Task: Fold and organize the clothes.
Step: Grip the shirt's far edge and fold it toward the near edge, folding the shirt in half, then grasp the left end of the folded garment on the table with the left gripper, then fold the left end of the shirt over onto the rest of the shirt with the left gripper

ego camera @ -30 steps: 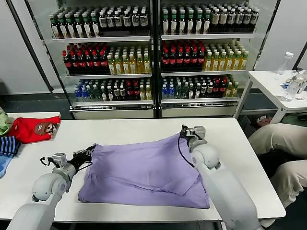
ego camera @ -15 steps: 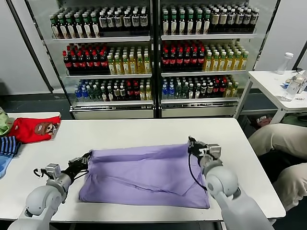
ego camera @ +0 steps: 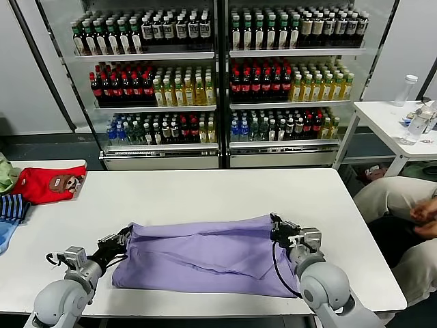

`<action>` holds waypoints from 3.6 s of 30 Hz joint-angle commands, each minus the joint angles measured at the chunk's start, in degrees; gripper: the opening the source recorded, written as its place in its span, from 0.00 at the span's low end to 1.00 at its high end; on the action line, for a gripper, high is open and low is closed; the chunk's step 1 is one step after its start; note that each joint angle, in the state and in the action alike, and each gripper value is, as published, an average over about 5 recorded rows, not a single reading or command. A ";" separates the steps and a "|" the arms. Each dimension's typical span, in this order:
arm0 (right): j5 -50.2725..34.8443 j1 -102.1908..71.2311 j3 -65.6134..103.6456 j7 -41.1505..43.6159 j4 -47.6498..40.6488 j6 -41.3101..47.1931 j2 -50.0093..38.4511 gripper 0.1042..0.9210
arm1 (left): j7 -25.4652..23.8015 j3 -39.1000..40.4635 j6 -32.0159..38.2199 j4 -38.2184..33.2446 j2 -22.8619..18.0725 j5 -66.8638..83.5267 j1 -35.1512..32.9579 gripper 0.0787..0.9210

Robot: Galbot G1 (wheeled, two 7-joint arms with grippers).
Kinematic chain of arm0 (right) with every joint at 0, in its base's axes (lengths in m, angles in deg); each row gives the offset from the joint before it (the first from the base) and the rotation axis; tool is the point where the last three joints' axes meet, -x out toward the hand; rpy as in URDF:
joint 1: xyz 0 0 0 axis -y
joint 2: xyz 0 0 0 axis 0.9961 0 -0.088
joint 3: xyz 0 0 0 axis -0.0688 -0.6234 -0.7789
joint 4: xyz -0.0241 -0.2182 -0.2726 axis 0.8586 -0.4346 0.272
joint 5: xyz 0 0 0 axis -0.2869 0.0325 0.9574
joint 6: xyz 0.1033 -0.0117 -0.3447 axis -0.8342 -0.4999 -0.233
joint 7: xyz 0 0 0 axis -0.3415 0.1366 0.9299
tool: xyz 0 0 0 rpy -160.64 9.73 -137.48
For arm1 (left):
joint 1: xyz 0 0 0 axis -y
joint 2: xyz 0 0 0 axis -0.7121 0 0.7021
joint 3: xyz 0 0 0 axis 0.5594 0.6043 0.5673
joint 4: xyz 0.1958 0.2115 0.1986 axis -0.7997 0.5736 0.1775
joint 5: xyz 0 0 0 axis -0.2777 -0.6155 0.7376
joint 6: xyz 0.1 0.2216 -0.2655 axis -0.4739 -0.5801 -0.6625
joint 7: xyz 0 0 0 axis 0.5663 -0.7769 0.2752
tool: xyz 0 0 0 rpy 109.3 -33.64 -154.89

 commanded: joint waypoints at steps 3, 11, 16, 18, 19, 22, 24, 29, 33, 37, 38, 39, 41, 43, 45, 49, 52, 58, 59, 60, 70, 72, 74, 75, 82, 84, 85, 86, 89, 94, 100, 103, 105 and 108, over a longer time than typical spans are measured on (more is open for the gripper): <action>0.11 -3.35 0.95 0.10 2.41 0.07 -0.49 0.02 | 0.00 -1.69 -0.26 -2.06 0.88 0.13 -2.26 0.01; 0.44 -5.08 0.87 0.36 3.11 0.12 -0.30 0.02 | -1.06 -3.23 -2.81 -3.76 2.21 0.54 -4.41 0.01; 1.30 -5.44 0.96 0.94 2.20 0.31 -0.12 0.02 | -0.37 -3.37 -6.55 -4.98 2.23 -4.28 -6.17 0.01; 2.09 -6.21 1.00 1.49 2.25 0.53 -0.15 0.02 | 1.31 -2.89 -6.89 -4.50 2.08 -7.11 -6.03 0.01; 2.45 -6.86 1.13 1.76 2.56 0.59 -0.21 0.03 | 2.12 -2.74 -6.39 -4.15 1.95 -7.72 -5.85 0.01; 2.85 -9.88 2.33 2.35 5.15 0.58 -0.52 0.09 | 4.42 -2.85 -3.67 -3.75 1.77 -7.22 -5.54 0.03; 2.88 -12.34 3.54 2.49 7.97 0.59 -0.77 0.16 | 5.53 -3.51 -2.86 -4.32 1.94 -6.63 -5.83 0.09; 3.45 -18.11 6.58 2.41 15.02 0.61 -1.03 0.34 | 6.68 -5.73 -3.19 -7.53 1.88 -3.27 -7.90 0.26; 5.22 -21.14 7.41 2.40 17.76 0.60 -0.05 0.47 | 9.93 -4.78 -5.87 -11.09 -0.07 -0.21 -9.39 0.39; 8.24 -23.25 6.33 2.58 18.69 0.58 1.29 0.61 | 15.27 -1.85 -8.46 -11.73 -2.92 0.32 -8.78 0.53; 8.91 -23.60 6.02 2.60 18.70 0.57 1.55 0.65 | 16.43 -1.24 -8.92 -11.57 -3.48 0.46 -8.49 0.57; 9.32 -23.83 5.79 2.60 18.68 0.57 1.73 0.69 | 17.45 -0.72 -9.23 -11.40 -3.98 0.59 -8.26 0.60; 9.96 -24.28 5.53 2.61 18.73 0.56 1.98 0.76 | 19.06 0.05 -9.48 -11.21 -4.79 0.85 -8.10 0.67; 10.49 -24.45 5.29 2.62 18.68 0.56 2.08 0.82 | 20.84 0.78 -9.52 -11.01 -5.41 1.29 -7.92 0.73; 11.04 -24.50 4.96 2.62 18.54 0.56 2.20 0.86 | 22.34 1.58 -9.56 -10.76 -5.91 1.54 -7.68 0.80; 12.10 -24.39 4.27 2.66 18.03 0.55 2.54 0.88 | 24.40 2.88 -9.55 -10.45 -6.68 1.55 -7.00 0.87; 12.66 -24.25 3.84 2.70 17.62 0.55 2.78 0.88 | 26.50 3.47 -9.55 -9.83 -6.99 2.64 -5.72 0.88; 13.58 -24.03 3.50 2.95 16.92 0.55 3.13 0.88 | 28.67 4.39 -9.86 -9.23 -7.46 3.95 -4.70 0.88; 13.68 -23.99 3.48 2.98 16.83 0.55 3.17 0.88 | 28.74 4.49 -10.03 -9.27 -7.55 3.89 -4.79 0.86; 13.75 -23.92 3.44 3.00 16.75 0.56 3.19 0.88 | 28.81 4.58 -10.21 -9.29 -7.64 3.82 -4.89 0.85; 14.15 -23.23 3.04 3.24 15.88 0.56 3.21 0.88 | 28.83 5.97 -10.97 -9.55 -8.53 1.44 -4.90 0.52; 14.27 -23.21 2.98 3.30 15.90 0.56 3.22 0.88 | 28.83 6.50 -11.11 -9.47 -8.85 0.42 -4.72 0.45; 14.36 -23.18 2.97 3.36 15.88 0.56 3.22 0.88 | 28.86 6.88 -11.10 -9.53 -9.22 -1.06 -4.36 0.38; 14.41 -23.15 2.97 3.39 15.84 0.55 3.23 0.88 | 28.89 6.95 -11.08 -9.54 -9.41 -2.28 -4.07 0.34; 14.61 -22.85 3.27 3.48 16.09 0.56 2.99 0.88 | 28.64 1.89 -10.92 -13.34 -7.76 -11.30 -4.02 0.11; 14.57 -22.65 3.55 3.54 16.29 0.56 2.79 0.88 | 28.24 -2.06 -11.00 -14.97 -5.91 -13.39 -5.06 0.06; 14.55 -22.52 3.67 3.57 16.36 0.56 2.72 0.88 | 27.81 -4.53 -11.04 -15.39 -4.88 -14.13 -5.76 0.05; 14.53 -22.39 3.79 3.61 16.40 0.56 2.68 0.88 | 27.29 -7.45 -11.16 -15.55 -3.80 -14.45 -6.49 0.04; 14.50 -21.99 4.06 3.75 16.37 0.56 2.83 0.88 | 25.24 -17.02 -12.10 -14.69 -1.30 -13.37 -8.58 0.04; 14.38 -21.42 4.35 3.94 16.33 0.56 3.09 0.88 | 20.53 -28.72 -12.63 -10.92 2.07 -13.53 -11.04 0.04; 14.27 -20.90 4.76 4.06 16.45 0.57 2.65 0.88 | 19.05 -28.24 -12.75 -14.97 3.26 -11.77 -11.52 0.04; 14.29 -21.20 4.99 4.05 16.49 0.57 2.64 0.88 | 18.30 -20.73 -12.83 -22.28 0.36 -8.26 -11.80 0.04; 14.31 -21.52 5.17 4.03 16.64 0.57 2.64 0.88 | 17.40 -13.27 -12.88 -27.01 -2.31 -6.12 -12.02 0.04; 14.35 -21.90 5.39 3.98 16.92 0.58 2.65 0.88 | 17.42 -1.52 -12.91 -31.03 -6.25 -2.77 -11.60 0.04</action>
